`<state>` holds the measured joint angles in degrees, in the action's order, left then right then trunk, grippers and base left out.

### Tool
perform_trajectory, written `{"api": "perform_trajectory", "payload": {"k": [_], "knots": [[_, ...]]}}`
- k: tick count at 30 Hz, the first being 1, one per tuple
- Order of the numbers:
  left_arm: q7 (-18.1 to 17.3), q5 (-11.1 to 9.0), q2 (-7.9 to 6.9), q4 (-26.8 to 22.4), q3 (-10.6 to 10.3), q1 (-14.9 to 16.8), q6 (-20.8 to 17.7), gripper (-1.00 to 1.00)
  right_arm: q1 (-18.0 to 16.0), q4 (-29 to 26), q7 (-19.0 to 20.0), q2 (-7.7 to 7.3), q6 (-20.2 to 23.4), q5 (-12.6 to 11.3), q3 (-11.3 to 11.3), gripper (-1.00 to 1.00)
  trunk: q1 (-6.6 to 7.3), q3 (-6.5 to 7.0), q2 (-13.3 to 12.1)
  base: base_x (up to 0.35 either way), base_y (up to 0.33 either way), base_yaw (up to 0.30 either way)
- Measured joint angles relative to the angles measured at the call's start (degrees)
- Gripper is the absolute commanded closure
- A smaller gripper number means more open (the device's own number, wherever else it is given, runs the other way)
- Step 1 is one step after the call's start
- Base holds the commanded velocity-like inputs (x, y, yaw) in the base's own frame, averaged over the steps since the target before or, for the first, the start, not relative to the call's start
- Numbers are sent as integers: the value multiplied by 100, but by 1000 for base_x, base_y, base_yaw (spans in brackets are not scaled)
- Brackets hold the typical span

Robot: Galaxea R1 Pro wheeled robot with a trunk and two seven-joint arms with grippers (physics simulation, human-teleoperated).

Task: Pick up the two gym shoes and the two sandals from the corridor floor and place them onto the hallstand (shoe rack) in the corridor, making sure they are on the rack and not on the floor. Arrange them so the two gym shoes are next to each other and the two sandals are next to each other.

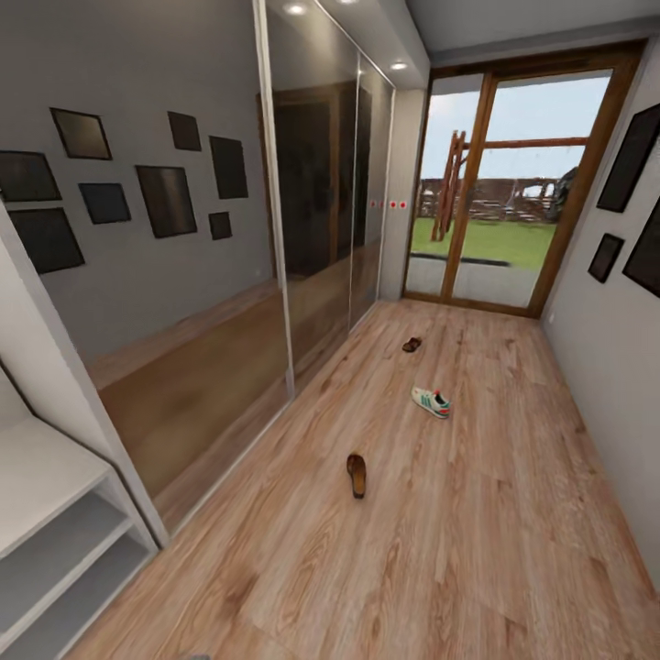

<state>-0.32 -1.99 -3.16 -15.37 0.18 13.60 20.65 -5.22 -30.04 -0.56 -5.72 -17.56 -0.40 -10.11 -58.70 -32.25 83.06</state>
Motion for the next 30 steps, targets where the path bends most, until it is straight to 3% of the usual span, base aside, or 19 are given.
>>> {"api": "perform_trajectory", "payload": {"k": [20,30], "knots": [[0,0,0,5,0,0,0,-100,0,9,0,0,8,8,9,-100,0,-121,0,300,-138,-227],[0,0,-1,4,0,-2,6,-100,-1,10,3,0,8,21,24,-100,0,-163,0,300,-138,-91]]}}
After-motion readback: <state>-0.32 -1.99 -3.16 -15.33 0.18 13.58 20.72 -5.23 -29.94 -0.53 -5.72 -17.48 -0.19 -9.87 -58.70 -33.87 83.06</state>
